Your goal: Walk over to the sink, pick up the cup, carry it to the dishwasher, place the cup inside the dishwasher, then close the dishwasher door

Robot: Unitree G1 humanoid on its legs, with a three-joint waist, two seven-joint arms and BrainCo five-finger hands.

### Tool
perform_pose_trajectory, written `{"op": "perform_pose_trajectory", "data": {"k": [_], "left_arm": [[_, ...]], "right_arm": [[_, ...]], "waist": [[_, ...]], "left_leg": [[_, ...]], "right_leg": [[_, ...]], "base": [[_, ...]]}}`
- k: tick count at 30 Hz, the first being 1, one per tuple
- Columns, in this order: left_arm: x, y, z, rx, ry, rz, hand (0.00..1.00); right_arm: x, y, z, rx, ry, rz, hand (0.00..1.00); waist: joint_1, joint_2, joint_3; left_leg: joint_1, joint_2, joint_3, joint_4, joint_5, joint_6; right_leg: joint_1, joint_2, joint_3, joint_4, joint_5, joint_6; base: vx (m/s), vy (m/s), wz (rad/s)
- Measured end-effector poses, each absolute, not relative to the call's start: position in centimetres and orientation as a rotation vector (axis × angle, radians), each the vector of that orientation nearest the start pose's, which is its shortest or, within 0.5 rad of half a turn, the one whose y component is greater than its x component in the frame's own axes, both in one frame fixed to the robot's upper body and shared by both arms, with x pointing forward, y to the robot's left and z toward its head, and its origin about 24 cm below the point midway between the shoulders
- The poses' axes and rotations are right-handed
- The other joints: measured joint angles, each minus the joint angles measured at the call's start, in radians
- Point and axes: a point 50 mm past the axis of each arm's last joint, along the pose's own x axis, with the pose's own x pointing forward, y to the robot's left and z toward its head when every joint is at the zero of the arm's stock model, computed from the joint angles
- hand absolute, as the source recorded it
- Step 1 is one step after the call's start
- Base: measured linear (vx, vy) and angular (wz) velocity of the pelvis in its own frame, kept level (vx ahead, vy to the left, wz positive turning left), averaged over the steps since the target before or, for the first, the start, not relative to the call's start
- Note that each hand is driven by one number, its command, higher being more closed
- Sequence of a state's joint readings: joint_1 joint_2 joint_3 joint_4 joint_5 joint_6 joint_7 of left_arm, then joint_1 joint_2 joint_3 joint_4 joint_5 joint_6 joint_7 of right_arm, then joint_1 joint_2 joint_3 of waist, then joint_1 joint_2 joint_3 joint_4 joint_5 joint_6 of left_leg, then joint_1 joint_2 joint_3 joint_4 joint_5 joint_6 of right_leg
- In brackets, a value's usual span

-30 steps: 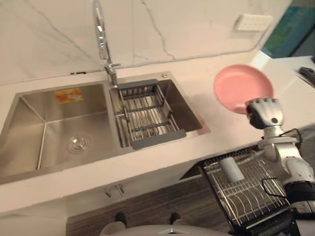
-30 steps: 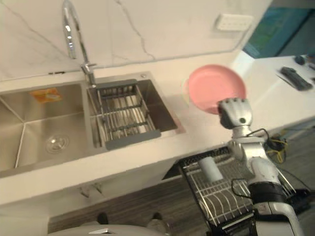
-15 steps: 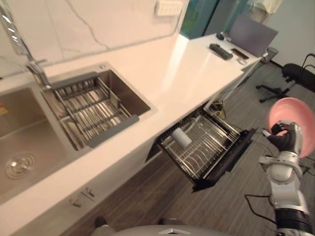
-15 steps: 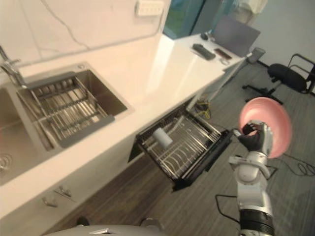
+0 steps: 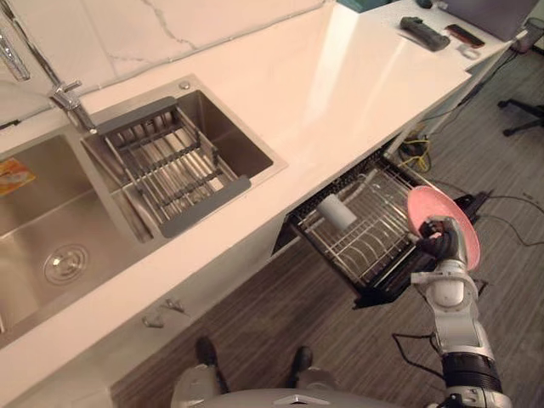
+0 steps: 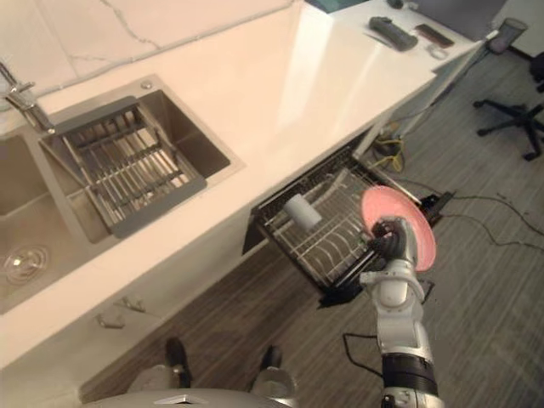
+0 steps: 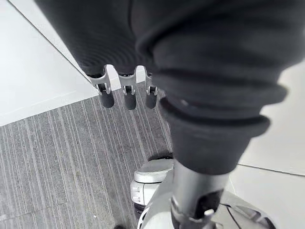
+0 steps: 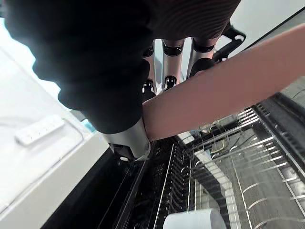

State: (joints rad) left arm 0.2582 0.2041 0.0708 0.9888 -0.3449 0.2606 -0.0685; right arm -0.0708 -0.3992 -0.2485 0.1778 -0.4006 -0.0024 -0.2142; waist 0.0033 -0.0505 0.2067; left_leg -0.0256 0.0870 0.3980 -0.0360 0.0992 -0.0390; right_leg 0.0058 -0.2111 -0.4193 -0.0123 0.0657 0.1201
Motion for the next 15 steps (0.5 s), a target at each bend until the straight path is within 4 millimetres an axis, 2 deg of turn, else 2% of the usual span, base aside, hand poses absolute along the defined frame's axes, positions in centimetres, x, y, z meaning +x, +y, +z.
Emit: {"op": "perform_pose_trajectory", "data": {"k": [1,2,3,4,6,8,10,12,15], "left_arm": [[1.3,22.9,-16.6,-0.275,1.417,0.358,0.00],[1.4,22.7,-16.6,-0.286,1.411,0.356,0.00],[1.5,22.1,-16.7,-0.325,1.401,0.363,0.00],[1.5,21.5,-16.8,-0.351,1.398,0.364,0.00],[1.7,20.7,-16.9,-0.416,1.381,0.374,0.00],[2.0,20.4,-16.9,-0.433,1.358,0.374,0.00],[2.3,20.3,-16.8,-0.438,1.343,0.370,0.00],[2.9,20.2,-16.8,-0.439,1.326,0.360,0.00],[4.5,20.2,-16.6,-0.435,1.290,0.338,0.00]], "right_arm": [[25.7,-29.3,7.0,-0.774,0.025,-0.445,1.00],[26.7,-28.5,6.9,-0.773,0.024,-0.400,1.00],[28.0,-27.6,6.8,-0.774,0.029,-0.352,1.00],[28.5,-27.2,6.7,-0.775,0.033,-0.333,1.00],[30.1,-25.8,6.1,-0.788,0.063,-0.265,1.00],[30.7,-25.5,5.9,-0.782,0.082,-0.240,1.00],[31.1,-26.1,6.0,-0.760,0.103,-0.248,1.00],[31.9,-26.9,6.9,-0.764,0.101,-0.273,1.00],[33.1,-28.9,9.0,-0.718,0.095,-0.363,1.00]], "waist": [[0.002,0.001,0.007],[0.010,0.001,0.022],[0.031,0.006,0.044],[0.042,0.011,0.050],[0.061,0.029,0.067],[0.068,0.038,0.078],[0.071,0.044,0.090],[0.074,0.046,0.114],[0.072,0.053,0.175]], "left_leg": [[0.000,-0.003,-0.019,0.004,-0.002,-0.001],[-0.010,-0.009,-0.089,0.033,-0.021,-0.009],[-0.018,-0.012,-0.208,0.088,-0.068,-0.022],[-0.029,-0.014,-0.247,0.118,-0.092,-0.028],[-0.072,-0.013,-0.251,0.202,-0.146,-0.026],[-0.091,-0.015,-0.249,0.228,-0.162,-0.031],[-0.112,-0.023,-0.266,0.235,-0.164,-0.029],[-0.142,-0.033,-0.295,0.236,-0.150,-0.015],[-0.184,-0.036,-0.319,0.223,-0.120,-0.014]], "right_leg": [[0.000,-0.001,0.002,0.000,0.001,-0.001],[-0.007,-0.005,0.015,-0.002,0.002,-0.003],[-0.011,-0.003,0.045,-0.002,0.013,-0.006],[-0.016,-0.002,0.061,-0.004,0.019,-0.005],[-0.039,-0.004,0.102,-0.004,0.035,-0.004],[-0.046,-0.007,0.105,-0.012,0.046,-0.002],[-0.062,-0.011,0.102,-0.010,0.048,-0.004],[-0.085,-0.012,0.097,-0.009,0.056,-0.005],[-0.115,-0.014,0.075,-0.003,0.072,-0.001]], "base": [[0.00,0.020,-0.10],[-0.02,-0.025,-0.42],[-0.03,-0.031,-0.57],[-0.05,-0.011,-0.67],[-0.06,0.050,-0.41],[-0.04,0.045,-0.10],[-0.04,0.032,0.07],[-0.04,0.012,0.13],[-0.04,-0.016,0.24]]}}
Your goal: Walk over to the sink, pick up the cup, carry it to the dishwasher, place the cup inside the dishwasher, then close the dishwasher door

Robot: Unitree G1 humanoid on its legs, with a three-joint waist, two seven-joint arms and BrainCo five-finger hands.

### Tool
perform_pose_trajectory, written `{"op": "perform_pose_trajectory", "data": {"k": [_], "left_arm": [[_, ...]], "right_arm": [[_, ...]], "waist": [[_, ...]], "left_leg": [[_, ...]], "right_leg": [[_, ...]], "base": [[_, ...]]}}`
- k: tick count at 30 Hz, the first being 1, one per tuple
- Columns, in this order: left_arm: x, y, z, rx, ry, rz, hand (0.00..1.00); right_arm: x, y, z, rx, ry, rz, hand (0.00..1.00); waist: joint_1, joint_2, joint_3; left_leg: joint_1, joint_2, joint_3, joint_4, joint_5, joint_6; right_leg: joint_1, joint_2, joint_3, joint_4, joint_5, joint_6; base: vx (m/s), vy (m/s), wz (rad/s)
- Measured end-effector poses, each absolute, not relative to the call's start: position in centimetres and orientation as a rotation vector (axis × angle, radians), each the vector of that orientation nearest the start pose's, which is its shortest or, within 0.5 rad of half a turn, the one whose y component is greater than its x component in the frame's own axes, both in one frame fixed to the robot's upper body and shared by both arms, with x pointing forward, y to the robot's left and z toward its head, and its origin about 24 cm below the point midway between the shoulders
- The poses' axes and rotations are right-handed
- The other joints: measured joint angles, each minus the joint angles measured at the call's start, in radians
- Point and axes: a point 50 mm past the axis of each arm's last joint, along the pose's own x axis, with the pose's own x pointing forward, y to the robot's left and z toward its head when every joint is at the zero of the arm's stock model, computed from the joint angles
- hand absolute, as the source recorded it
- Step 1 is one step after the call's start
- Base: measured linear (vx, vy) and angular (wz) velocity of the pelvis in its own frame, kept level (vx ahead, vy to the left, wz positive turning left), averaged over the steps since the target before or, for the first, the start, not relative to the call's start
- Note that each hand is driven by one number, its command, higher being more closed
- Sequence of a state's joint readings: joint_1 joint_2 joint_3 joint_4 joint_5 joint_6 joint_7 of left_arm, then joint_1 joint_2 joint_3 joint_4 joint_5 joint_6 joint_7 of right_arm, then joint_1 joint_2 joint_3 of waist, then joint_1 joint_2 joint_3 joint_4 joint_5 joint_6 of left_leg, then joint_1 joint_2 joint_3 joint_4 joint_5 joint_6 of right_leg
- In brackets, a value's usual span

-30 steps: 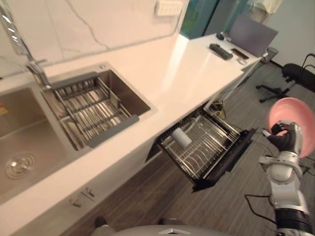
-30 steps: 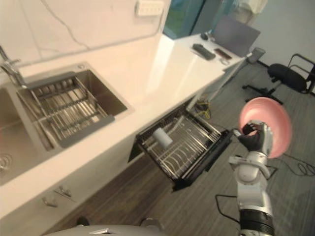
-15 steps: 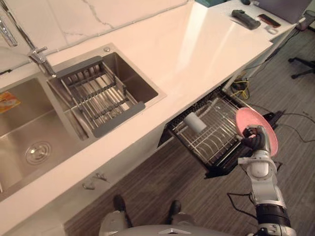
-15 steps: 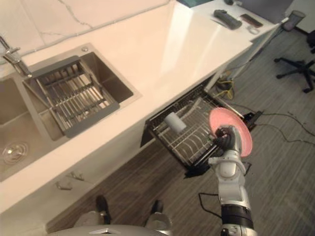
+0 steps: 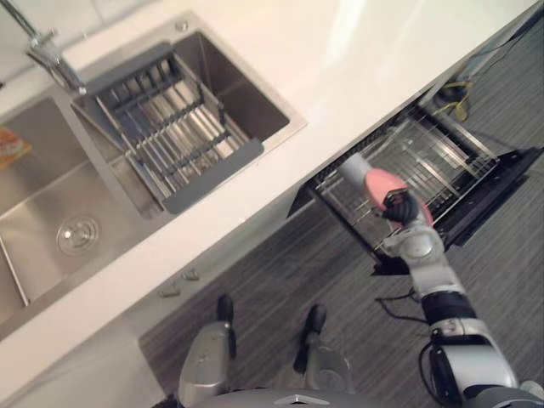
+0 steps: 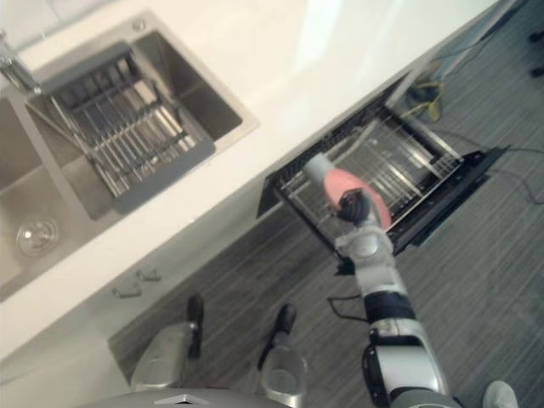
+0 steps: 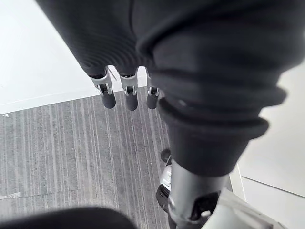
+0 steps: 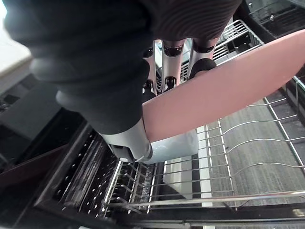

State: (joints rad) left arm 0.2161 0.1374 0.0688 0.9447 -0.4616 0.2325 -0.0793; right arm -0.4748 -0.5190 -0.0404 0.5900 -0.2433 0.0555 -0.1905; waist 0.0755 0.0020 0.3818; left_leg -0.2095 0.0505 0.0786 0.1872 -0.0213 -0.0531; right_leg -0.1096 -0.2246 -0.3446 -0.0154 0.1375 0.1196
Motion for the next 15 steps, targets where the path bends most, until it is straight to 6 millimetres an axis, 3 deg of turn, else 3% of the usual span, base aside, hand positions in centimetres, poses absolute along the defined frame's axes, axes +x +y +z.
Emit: {"op": "perform_pose_trajectory", "data": {"k": [2,9,15], "left_arm": [[5.3,20.3,-16.4,-0.444,1.256,0.333,0.00],[7.3,19.8,-16.1,-0.454,1.207,0.297,0.00],[8.2,19.4,-16.1,-0.437,1.194,0.246,0.00]], "right_arm": [[34.0,-29.5,10.6,-0.663,0.071,-0.425,1.00],[35.7,-31.6,15.4,-0.621,0.016,-0.552,1.00],[35.5,-33.6,15.6,-0.628,0.083,-0.638,1.00]], "waist": [[0.003,0.005,0.050],[0.011,0.039,0.106],[0.014,0.069,0.123]], "left_leg": [[-0.009,-0.001,0.000,-0.007,0.012,0.003],[-0.073,-0.011,-0.004,-0.036,0.049,0.010],[-0.105,-0.021,-0.008,-0.069,0.078,0.013]], "right_leg": [[-0.012,0.000,0.001,0.002,0.007,-0.003],[-0.104,-0.014,0.003,0.041,0.008,-0.010],[-0.159,-0.025,0.004,0.066,0.007,-0.011]], "base": [[-0.05,0.000,0.01],[-0.04,0.023,0.05],[-0.01,0.014,0.03]]}}
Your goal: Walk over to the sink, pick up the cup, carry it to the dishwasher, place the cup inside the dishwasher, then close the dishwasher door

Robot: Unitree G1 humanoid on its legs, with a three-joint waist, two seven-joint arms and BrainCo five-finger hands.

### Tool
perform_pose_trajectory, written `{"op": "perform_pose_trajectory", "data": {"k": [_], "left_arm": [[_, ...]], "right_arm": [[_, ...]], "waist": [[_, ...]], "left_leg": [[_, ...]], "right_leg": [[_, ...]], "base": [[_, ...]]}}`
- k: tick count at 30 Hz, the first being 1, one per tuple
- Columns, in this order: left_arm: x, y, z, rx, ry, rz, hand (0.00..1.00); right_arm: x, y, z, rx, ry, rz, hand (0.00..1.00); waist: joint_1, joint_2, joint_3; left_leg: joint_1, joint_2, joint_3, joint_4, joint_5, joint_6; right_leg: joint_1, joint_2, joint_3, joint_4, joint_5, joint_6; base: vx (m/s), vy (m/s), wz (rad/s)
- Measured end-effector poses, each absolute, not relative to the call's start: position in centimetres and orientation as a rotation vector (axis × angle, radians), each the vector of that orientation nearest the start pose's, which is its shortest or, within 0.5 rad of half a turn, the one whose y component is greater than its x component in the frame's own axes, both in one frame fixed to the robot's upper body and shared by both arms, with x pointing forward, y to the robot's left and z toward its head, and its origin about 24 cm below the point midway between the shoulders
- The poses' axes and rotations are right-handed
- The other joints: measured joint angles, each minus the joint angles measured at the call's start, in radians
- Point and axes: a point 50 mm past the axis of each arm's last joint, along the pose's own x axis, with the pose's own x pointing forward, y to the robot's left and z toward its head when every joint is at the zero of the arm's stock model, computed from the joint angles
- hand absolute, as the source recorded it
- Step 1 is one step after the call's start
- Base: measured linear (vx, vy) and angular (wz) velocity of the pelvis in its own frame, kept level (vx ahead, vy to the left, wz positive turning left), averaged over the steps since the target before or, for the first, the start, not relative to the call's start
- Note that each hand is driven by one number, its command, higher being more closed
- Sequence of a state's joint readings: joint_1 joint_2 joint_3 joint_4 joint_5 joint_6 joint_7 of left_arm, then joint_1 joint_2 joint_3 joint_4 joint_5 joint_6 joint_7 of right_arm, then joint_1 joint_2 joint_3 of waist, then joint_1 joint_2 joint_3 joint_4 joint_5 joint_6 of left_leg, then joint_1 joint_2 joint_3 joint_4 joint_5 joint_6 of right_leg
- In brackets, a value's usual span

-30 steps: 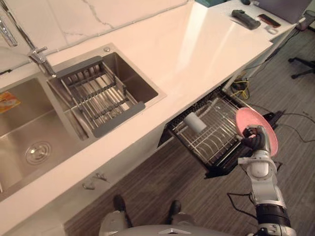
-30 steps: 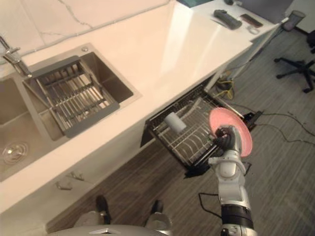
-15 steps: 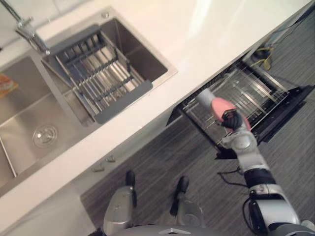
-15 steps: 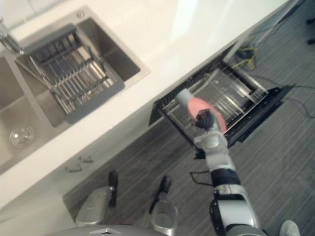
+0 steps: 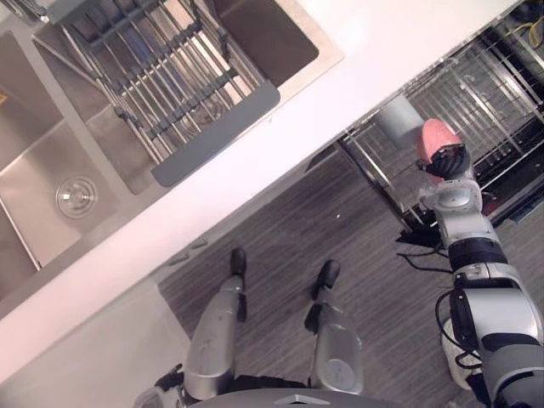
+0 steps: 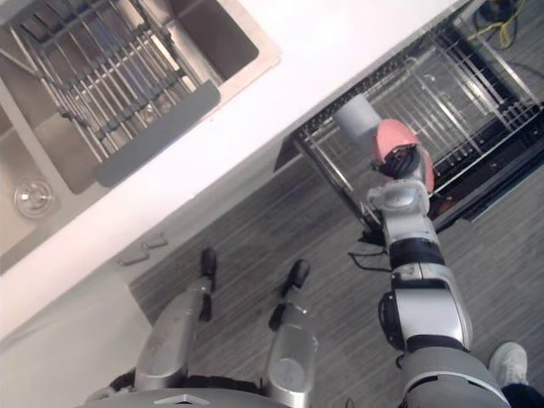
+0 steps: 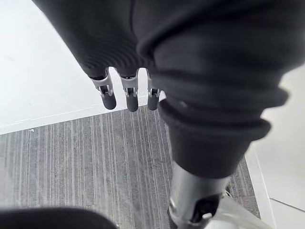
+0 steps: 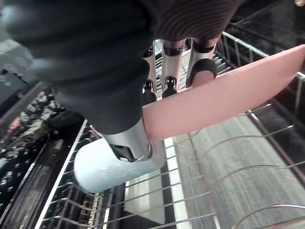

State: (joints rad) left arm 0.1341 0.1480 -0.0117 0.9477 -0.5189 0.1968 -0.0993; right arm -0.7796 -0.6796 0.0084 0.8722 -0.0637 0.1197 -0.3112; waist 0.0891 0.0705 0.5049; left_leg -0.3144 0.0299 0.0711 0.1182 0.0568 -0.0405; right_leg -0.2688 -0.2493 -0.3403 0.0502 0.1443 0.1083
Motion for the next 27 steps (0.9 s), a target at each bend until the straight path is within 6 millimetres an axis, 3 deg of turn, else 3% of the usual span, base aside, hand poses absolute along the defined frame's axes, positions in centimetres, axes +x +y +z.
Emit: {"op": "perform_pose_trajectory", "data": {"k": [7,8,15,27], "left_arm": [[9.2,19.0,-16.0,-0.450,1.176,0.209,0.00],[9.2,19.0,-16.0,-0.450,1.175,0.208,0.00],[9.6,18.7,-15.9,-0.466,1.167,0.205,0.00],[10.7,18.8,-15.6,-0.458,1.136,0.195,0.00]], "right_arm": [[35.5,-34.8,16.3,-0.543,0.165,-0.731,1.00],[35.4,-35.0,15.9,-0.518,0.196,-0.738,0.00],[34.4,-36.3,13.9,-0.406,0.308,-0.788,0.00],[34.8,-35.8,14.2,-0.363,0.262,-0.770,0.00]], "waist": [[-0.001,0.025,0.012],[0.000,0.026,0.012],[-0.001,0.041,0.018],[0.011,0.046,0.020]], "left_leg": [[-0.033,-0.001,0.000,-0.001,0.008,0.001],[-0.036,-0.002,0.002,-0.003,0.009,0.001],[-0.051,-0.005,-0.012,-0.001,0.014,0.000],[-0.018,-0.004,-0.006,-0.040,0.039,-0.003]], "right_leg": [[-0.040,-0.002,0.002,0.007,0.003,-0.002],[-0.044,-0.002,0.004,0.007,0.003,-0.003],[-0.051,-0.003,-0.003,0.002,0.005,-0.004],[-0.044,-0.003,0.004,0.007,0.010,-0.008]], "base": [[0.00,0.000,0.00],[0.00,0.000,0.00],[0.00,-0.007,0.03],[0.00,-0.004,-0.02]]}}
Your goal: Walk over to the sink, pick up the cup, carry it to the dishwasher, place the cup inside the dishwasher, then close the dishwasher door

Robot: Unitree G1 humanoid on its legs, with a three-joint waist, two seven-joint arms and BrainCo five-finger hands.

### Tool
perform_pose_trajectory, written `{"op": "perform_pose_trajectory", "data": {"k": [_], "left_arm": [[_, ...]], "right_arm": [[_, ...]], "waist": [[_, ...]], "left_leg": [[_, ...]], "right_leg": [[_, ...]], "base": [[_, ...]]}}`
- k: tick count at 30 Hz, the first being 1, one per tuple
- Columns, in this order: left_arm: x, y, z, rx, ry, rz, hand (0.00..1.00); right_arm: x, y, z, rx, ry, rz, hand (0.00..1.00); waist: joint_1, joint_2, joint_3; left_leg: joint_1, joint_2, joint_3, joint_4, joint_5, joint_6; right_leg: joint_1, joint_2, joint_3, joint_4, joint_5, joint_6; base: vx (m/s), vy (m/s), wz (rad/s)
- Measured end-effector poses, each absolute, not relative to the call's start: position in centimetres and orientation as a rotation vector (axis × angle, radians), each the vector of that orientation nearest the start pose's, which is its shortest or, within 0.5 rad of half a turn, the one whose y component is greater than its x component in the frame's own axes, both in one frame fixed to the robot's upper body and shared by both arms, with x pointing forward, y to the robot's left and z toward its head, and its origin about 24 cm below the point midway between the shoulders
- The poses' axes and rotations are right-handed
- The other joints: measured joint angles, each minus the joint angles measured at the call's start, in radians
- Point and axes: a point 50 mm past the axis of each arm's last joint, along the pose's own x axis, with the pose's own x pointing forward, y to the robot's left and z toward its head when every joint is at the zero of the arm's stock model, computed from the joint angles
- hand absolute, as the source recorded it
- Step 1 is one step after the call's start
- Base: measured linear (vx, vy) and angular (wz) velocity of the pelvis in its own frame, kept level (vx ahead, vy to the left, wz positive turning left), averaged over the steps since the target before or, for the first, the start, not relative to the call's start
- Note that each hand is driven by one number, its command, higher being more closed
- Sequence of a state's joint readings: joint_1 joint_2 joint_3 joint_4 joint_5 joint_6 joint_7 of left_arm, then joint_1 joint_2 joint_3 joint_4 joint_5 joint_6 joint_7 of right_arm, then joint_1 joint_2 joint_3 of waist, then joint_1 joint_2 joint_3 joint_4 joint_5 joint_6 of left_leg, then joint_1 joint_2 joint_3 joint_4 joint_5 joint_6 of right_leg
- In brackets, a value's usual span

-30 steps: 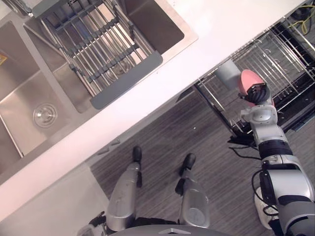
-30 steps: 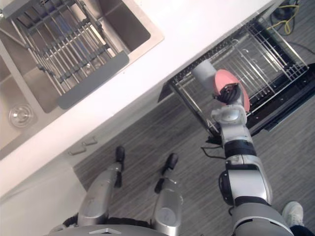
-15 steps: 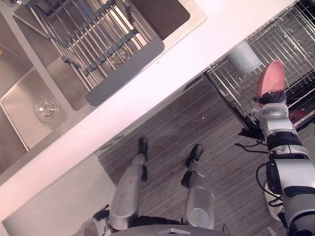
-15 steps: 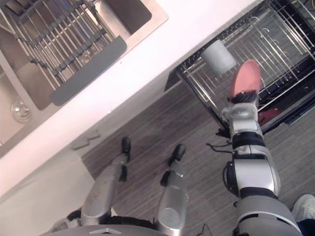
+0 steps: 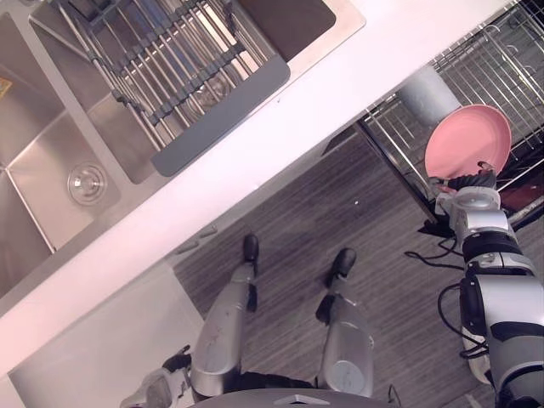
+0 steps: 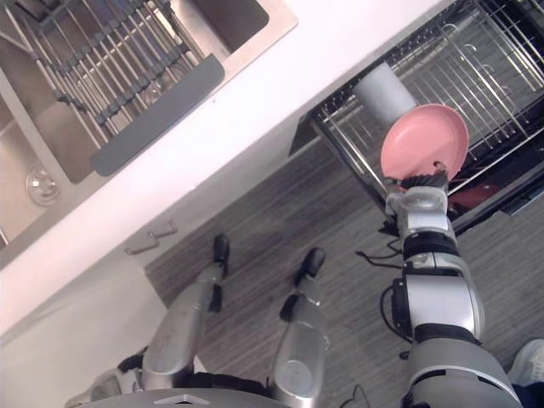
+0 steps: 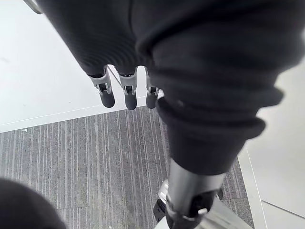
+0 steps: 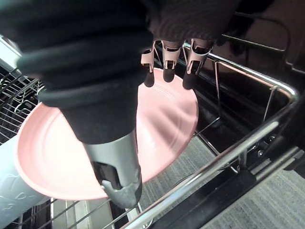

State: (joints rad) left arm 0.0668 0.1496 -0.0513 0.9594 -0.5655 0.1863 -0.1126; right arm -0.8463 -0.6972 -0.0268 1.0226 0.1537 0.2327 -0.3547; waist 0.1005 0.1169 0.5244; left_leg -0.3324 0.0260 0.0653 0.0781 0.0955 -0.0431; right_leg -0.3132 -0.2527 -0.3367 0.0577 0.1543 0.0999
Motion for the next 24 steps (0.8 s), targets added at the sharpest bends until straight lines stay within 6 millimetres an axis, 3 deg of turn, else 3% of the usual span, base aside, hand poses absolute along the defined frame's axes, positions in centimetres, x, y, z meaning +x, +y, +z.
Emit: {"op": "perform_pose_trajectory", "data": {"k": [6,9,12,14,18,21,24], "left_arm": [[10.6,18.9,-15.7,-0.450,1.143,0.214,0.00],[10.6,19.2,-15.7,-0.427,1.142,0.223,0.00],[9.7,20.3,-15.7,-0.425,1.147,0.269,0.00],[8.3,21.4,-15.8,-0.414,1.172,0.306,0.00],[5.3,22.2,-16.1,-0.420,1.237,0.372,0.00],[3.3,22.3,-16.4,-0.424,1.289,0.419,0.00],[2.0,22.3,-16.5,-0.445,1.315,0.458,0.00]], "right_arm": [[35.1,-35.0,17.1,-0.251,0.046,-0.779,0.00],[34.4,-34.5,18.7,-0.202,-0.101,-0.767,0.00],[33.1,-33.6,19.9,-0.130,-0.247,-0.771,0.00],[31.9,-33.4,19.2,-0.071,-0.287,-0.794,0.00],[27.5,-37.1,16.2,0.067,-0.278,-0.941,0.00],[24.1,-40.0,14.1,0.255,-0.301,-1.030,0.00],[21.8,-42.1,12.4,0.417,-0.332,-1.096,0.00]], "waist": [[-0.016,-0.002,0.001],[-0.024,-0.007,0.000],[-0.040,-0.050,-0.021],[-0.058,-0.097,-0.055],[-0.081,-0.148,-0.163],[-0.106,-0.163,-0.232],[-0.123,-0.171,-0.260]], "left_leg": [[0.066,0.002,0.013,-0.055,0.021,-0.001],[0.114,0.008,0.018,-0.070,0.020,-0.003],[0.161,0.019,0.036,-0.100,0.023,-0.009],[0.186,0.027,0.052,-0.100,0.012,-0.017],[0.236,0.033,0.076,-0.092,-0.021,-0.024],[0.250,0.035,0.082,-0.060,-0.052,-0.025],[0.280,0.036,0.088,-0.060,-0.062,-0.029]], "right_leg": [[0.038,0.004,0.005,-0.011,0.003,-0.001],[0.085,0.013,0.008,-0.029,0.003,0.000],[0.113,0.029,0.025,-0.048,0.004,0.001],[0.137,0.041,0.036,-0.064,0.004,0.001],[0.191,0.051,0.050,-0.097,0.004,0.002],[0.220,0.050,0.051,-0.108,-0.001,0.007],[0.248,0.050,0.053,-0.113,-0.013,0.003]], "base": [[0.02,-0.025,-0.07],[0.04,-0.019,-0.08],[0.05,-0.026,-0.18],[0.08,-0.036,-0.27],[0.09,-0.018,-0.17],[0.05,-0.009,-0.10],[0.01,-0.009,-0.07]]}}
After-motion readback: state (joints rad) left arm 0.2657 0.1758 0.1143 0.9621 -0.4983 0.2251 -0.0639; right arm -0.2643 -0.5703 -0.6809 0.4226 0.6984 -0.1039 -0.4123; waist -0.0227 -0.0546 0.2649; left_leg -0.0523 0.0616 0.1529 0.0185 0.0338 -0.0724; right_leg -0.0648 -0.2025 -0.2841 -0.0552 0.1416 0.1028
